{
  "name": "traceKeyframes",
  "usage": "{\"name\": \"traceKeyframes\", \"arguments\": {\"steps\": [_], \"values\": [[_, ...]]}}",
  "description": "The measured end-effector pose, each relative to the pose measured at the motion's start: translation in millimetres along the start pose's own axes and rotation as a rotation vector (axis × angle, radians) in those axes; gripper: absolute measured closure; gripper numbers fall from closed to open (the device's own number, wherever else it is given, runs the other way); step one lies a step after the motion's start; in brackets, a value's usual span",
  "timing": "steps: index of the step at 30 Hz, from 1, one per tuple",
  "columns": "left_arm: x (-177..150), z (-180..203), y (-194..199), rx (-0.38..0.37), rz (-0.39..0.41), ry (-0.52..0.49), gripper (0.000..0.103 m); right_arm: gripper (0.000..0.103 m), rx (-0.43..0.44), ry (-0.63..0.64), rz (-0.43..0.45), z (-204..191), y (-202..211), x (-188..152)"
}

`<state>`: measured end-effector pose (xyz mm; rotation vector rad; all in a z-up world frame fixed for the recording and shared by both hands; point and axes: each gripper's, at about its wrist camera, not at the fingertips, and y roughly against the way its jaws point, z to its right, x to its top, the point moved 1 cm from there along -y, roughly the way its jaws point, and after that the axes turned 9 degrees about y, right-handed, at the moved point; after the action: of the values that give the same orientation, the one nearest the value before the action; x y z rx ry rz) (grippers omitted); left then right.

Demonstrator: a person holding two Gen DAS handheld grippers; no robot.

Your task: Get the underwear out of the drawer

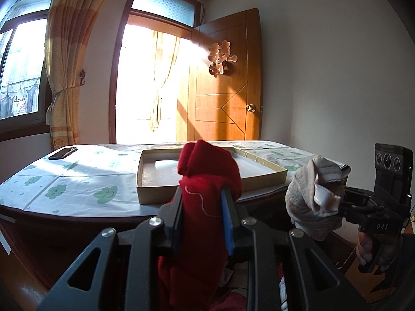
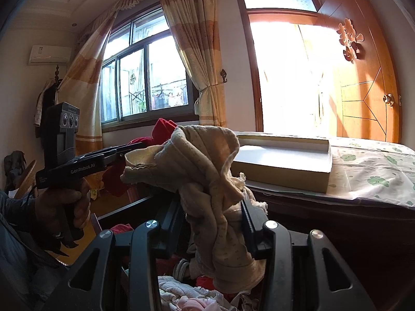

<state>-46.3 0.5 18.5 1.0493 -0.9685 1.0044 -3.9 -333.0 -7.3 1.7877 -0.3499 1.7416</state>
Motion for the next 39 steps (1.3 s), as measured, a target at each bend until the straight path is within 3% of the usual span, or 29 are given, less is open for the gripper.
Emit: {"name": "traceKeyframes", "arguments": {"steps": [15, 39], "values": [[24.6, 13.7, -15.9, -0.012, -0.011, -0.023, 0.079, 0.059, -0.021, -0.043, -0.004, 10.7, 0.2, 19.5], [85.3, 43.0, -94.6, -0.047, -0.089, -0.056, 0.079, 0.059, -0.069, -0.272, -0.085, 88.6, -30.0, 69.3]]}}
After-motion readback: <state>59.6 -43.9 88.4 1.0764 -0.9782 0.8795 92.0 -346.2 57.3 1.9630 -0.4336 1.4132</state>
